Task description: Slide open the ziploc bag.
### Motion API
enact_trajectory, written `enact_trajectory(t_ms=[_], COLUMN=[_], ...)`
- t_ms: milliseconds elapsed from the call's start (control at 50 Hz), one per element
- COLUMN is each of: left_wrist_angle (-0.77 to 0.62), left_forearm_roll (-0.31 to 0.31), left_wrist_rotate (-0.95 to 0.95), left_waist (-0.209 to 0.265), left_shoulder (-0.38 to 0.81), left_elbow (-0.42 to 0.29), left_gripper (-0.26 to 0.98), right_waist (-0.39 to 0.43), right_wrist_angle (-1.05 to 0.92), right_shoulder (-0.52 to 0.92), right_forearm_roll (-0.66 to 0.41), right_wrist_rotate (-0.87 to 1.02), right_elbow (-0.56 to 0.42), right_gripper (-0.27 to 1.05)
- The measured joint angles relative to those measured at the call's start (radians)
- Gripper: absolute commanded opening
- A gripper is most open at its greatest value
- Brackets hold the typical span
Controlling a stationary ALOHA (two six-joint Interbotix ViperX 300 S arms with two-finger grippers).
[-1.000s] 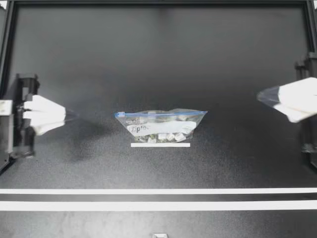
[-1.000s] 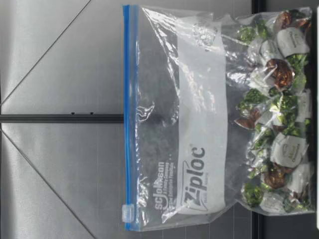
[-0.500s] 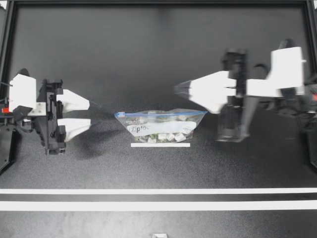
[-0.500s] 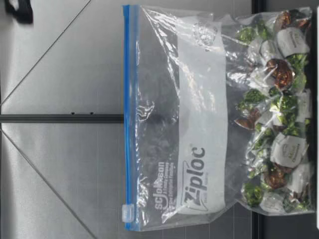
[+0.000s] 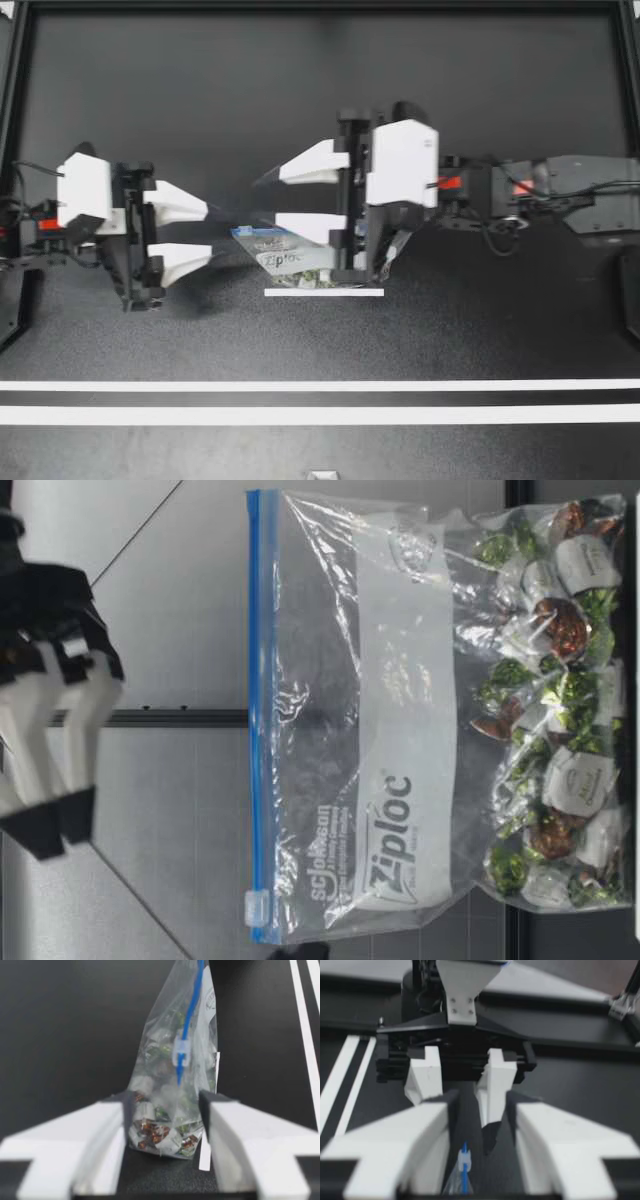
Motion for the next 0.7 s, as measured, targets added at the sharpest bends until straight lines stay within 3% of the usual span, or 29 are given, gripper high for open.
enact_trajectory(t_ms=[300,700], left_wrist_angle=[0.0,-0.012], left_forearm_roll=[0.0,0.002], left_wrist_rotate=[0.002,0.017], left_waist=[-0.002,-0.002], left_shoulder=[0.051,0.052], left_elbow=[-0.041,-0.041], left_gripper=[0.39,-0.02], right_waist=[-0.002,-0.002], right_wrist_angle=[0.129,0.207], right_shoulder=[0.086,0.155], right_forearm_roll=[0.0,0.0], right_wrist_rotate=[-0.002,-0.003], right_elbow=[-0.067,-0.118], right_gripper=[0.52,0.53])
